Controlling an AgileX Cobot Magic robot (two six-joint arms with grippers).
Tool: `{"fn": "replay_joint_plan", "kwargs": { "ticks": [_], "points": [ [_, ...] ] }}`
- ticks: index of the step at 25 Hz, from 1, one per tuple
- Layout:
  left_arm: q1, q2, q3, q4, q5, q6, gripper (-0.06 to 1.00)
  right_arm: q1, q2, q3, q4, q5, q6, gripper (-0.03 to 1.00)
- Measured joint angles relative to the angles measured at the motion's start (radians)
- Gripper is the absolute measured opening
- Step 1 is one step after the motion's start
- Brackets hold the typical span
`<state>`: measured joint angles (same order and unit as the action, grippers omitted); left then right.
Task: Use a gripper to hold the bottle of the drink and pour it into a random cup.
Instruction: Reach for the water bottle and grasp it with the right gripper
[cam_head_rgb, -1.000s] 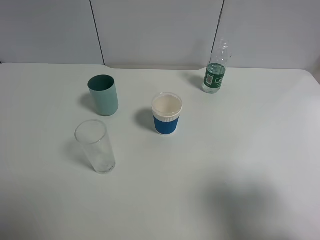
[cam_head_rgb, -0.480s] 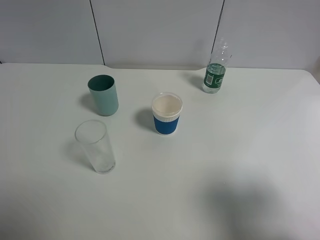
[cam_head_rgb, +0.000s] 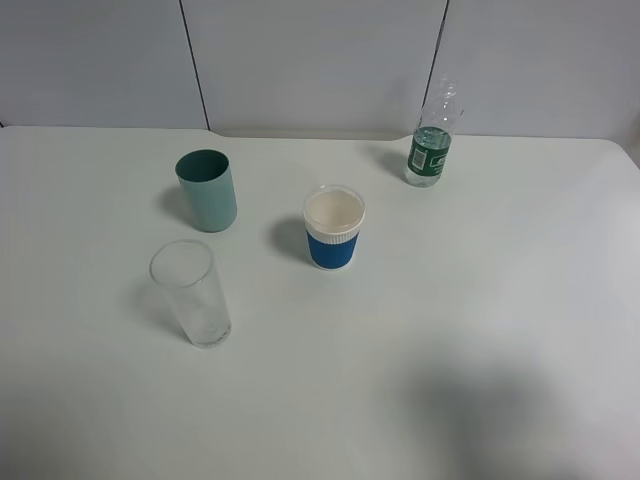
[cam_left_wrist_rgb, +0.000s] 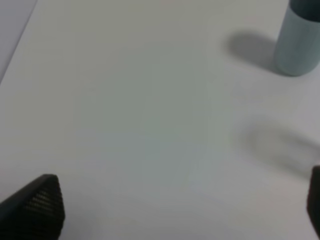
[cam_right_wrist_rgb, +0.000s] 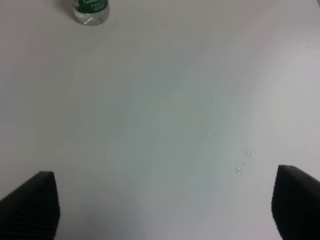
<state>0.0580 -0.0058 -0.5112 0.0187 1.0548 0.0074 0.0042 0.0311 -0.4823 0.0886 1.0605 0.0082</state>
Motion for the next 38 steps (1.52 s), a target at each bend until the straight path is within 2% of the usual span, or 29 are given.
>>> {"fn": "replay_joint_plan", "kwargs": {
  "ticks": [3, 8, 19, 26, 31, 38],
  "points": [
    [0.0, 0.0, 0.0, 0.0, 0.0, 0.0, 0.98, 0.0, 0.093, -0.017, 0.037, -0.031, -0.008, 0.84],
    [0.0, 0.0, 0.0, 0.0, 0.0, 0.0, 0.98, 0.0, 0.244, -0.036, 0.1, -0.2, -0.019, 0.84],
    [0.0, 0.0, 0.0, 0.003, 0.0, 0.0, 0.98, 0.0, 0.554, -0.036, 0.108, -0.419, -0.123, 0.84],
    [0.0, 0.0, 0.0, 0.003, 0.0, 0.0, 0.98, 0.0, 0.729, -0.036, 0.16, -0.531, -0.165, 0.84],
    [0.0, 0.0, 0.0, 0.003, 0.0, 0.0, 0.98, 0.004, 0.836, -0.036, 0.168, -0.564, -0.166, 0.84],
    [0.0, 0.0, 0.0, 0.002, 0.0, 0.0, 0.98, 0.068, 0.962, -0.036, 0.168, -0.678, -0.167, 0.84]
  ]
}}
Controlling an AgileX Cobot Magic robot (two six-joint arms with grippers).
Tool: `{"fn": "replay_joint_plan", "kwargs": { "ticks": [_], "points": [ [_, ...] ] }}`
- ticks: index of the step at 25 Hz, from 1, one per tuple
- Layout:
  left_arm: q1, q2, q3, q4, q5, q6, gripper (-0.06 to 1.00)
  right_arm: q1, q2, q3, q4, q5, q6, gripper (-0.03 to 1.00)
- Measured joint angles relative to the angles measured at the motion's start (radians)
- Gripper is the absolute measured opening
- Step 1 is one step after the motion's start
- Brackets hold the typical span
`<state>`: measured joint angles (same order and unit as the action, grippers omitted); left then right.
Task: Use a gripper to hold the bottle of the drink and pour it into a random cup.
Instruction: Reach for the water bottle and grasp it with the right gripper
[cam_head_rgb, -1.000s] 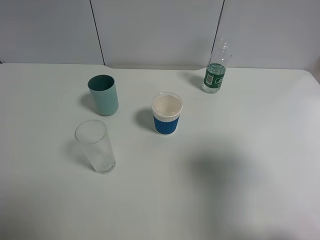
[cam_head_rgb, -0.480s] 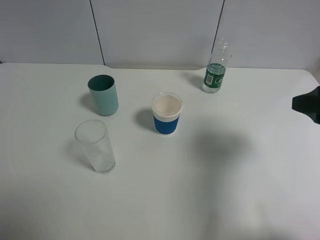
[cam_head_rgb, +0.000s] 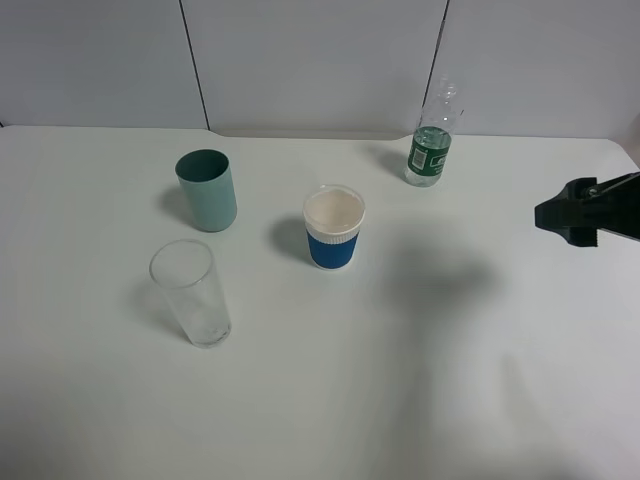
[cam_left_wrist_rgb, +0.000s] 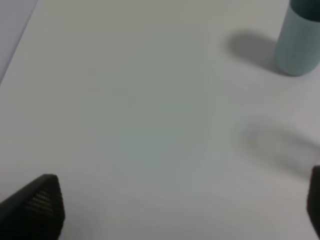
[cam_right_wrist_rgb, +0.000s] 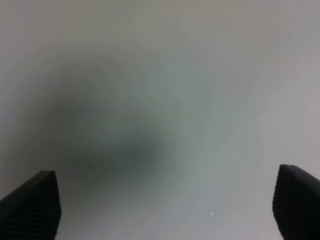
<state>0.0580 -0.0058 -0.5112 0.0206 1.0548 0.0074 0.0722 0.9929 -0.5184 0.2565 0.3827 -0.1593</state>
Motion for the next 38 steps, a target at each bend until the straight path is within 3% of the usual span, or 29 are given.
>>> {"fn": "replay_joint_plan", "kwargs": {
  "ticks": [10, 20, 26, 33, 38],
  "points": [
    [0.0, 0.0, 0.0, -0.001, 0.0, 0.0, 0.98, 0.006, 0.153, 0.0, -0.088, -0.157, 0.002, 0.84],
    [0.0, 0.0, 0.0, -0.001, 0.0, 0.0, 0.98, 0.006, 0.372, -0.001, -0.136, -0.501, 0.002, 0.84],
    [0.0, 0.0, 0.0, -0.001, 0.0, 0.0, 0.98, 0.006, 0.476, -0.001, -0.143, -0.622, 0.002, 0.84],
    [0.0, 0.0, 0.0, -0.001, 0.0, 0.0, 0.98, 0.006, 0.635, -0.003, -0.152, -0.845, 0.002, 0.84],
    [0.0, 0.0, 0.0, -0.001, 0.0, 0.0, 0.98, 0.006, 0.781, -0.004, -0.185, -1.084, 0.002, 0.84]
  ]
}}
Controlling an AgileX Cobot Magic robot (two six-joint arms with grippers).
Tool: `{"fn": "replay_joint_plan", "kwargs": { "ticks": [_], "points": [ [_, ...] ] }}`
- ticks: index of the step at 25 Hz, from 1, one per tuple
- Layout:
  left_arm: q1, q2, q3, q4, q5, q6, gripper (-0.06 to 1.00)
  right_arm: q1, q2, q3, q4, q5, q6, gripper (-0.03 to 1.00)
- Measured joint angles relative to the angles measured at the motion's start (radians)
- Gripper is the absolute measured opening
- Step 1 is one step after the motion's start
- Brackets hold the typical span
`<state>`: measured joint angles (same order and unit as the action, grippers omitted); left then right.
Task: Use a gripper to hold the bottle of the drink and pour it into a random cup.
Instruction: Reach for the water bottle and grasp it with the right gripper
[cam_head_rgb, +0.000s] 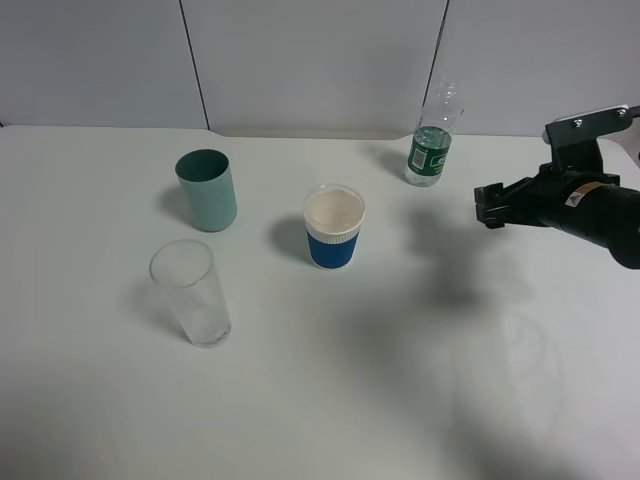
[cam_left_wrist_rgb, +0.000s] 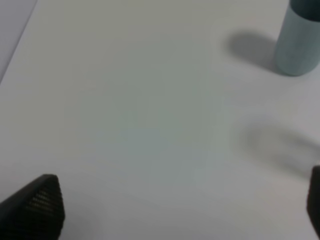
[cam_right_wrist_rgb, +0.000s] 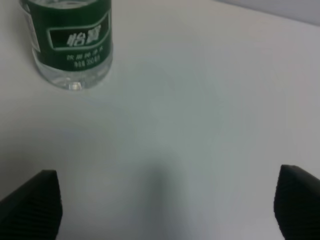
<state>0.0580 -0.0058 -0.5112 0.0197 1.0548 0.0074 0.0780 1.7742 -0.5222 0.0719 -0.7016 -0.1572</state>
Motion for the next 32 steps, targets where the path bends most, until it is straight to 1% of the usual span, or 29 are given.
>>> {"fn": "replay_joint_plan", "kwargs": {
  "ticks": [1, 3, 6, 14, 17, 19, 24, 29, 31, 32],
  "points": [
    [0.0, 0.0, 0.0, 0.0, 0.0, 0.0, 0.98, 0.0, 0.028, -0.001, -0.023, -0.046, 0.0, 0.84],
    [0.0, 0.0, 0.0, 0.0, 0.0, 0.0, 0.98, 0.0, 0.078, -0.011, -0.081, -0.101, 0.002, 0.84],
    [0.0, 0.0, 0.0, 0.0, 0.0, 0.0, 0.98, 0.0, 0.15, -0.055, -0.177, -0.127, 0.02, 0.84],
    [0.0, 0.0, 0.0, 0.0, 0.0, 0.0, 0.98, 0.0, 0.226, -0.151, -0.198, -0.128, 0.056, 0.84],
    [0.0, 0.0, 0.0, 0.0, 0.0, 0.0, 0.98, 0.0, 0.227, -0.187, -0.205, -0.129, 0.064, 0.86],
    [0.0, 0.0, 0.0, 0.0, 0.0, 0.0, 0.98, 0.0, 0.227, -0.216, -0.229, -0.127, 0.076, 0.87],
    [0.0, 0.0, 0.0, 0.0, 0.0, 0.0, 0.98, 0.0, 0.227, -0.291, -0.301, -0.1, 0.144, 0.9],
    [0.0, 0.0, 0.0, 0.0, 0.0, 0.0, 0.98, 0.0, 0.227, -0.336, -0.324, -0.086, 0.178, 0.9],
    [0.0, 0.0, 0.0, 0.0, 0.0, 0.0, 0.98, 0.0, 0.229, -0.365, -0.335, -0.051, 0.185, 0.9],
    [0.0, 0.0, 0.0, 0.0, 0.0, 0.0, 0.98, 0.0, 0.229, -0.365, -0.335, -0.051, 0.185, 0.9]
  ]
}}
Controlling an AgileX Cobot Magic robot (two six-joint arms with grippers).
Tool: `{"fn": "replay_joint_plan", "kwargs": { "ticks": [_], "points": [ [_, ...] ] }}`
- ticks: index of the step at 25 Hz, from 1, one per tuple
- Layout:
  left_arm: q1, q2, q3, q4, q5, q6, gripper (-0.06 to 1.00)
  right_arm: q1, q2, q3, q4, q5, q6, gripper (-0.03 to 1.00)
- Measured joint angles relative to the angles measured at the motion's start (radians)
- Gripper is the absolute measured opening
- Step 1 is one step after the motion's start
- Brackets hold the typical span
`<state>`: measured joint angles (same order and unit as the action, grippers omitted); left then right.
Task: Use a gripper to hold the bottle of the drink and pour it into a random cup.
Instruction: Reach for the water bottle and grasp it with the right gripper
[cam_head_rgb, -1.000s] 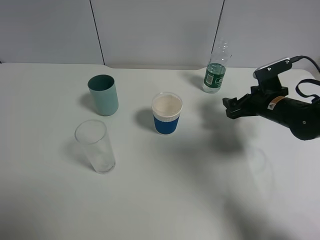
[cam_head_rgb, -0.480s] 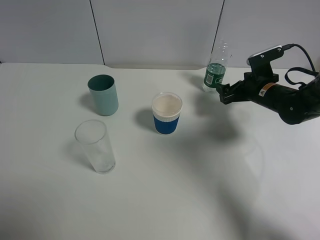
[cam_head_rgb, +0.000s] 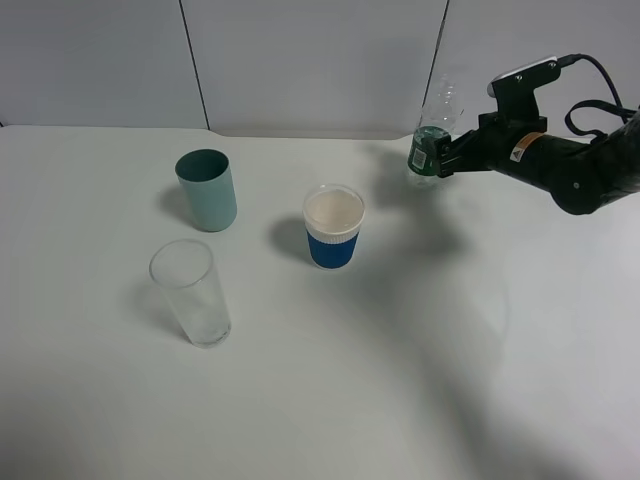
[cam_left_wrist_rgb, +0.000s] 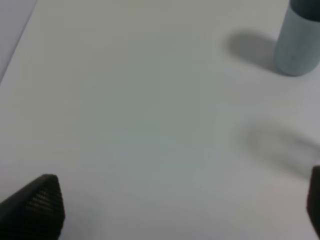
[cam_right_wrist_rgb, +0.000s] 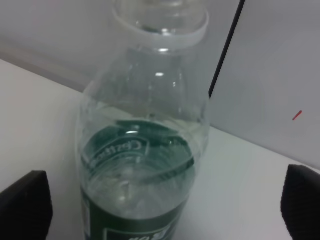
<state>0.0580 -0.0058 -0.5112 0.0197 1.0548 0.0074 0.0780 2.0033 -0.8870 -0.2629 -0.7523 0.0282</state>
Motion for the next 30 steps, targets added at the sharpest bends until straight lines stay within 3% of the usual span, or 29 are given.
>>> {"fn": "replay_joint_plan", "kwargs": {
  "ticks": [11, 19, 24, 26, 30],
  "points": [
    [0.0, 0.0, 0.0, 0.0, 0.0, 0.0, 0.98, 0.0, 0.161, -0.175, -0.138, 0.028, 0.112, 0.9],
    [0.0, 0.0, 0.0, 0.0, 0.0, 0.0, 0.98, -0.011, 0.175, -0.192, -0.265, -0.001, 0.146, 0.9],
    [0.0, 0.0, 0.0, -0.002, 0.0, 0.0, 0.98, -0.026, 0.184, -0.197, -0.286, -0.02, 0.19, 0.9],
    [0.0, 0.0, 0.0, -0.001, 0.0, 0.0, 0.98, -0.026, 0.186, -0.197, -0.289, -0.02, 0.192, 0.86],
    [0.0, 0.0, 0.0, -0.001, 0.0, 0.0, 0.98, -0.027, 0.186, -0.197, -0.288, -0.025, 0.199, 0.57]
  ]
}}
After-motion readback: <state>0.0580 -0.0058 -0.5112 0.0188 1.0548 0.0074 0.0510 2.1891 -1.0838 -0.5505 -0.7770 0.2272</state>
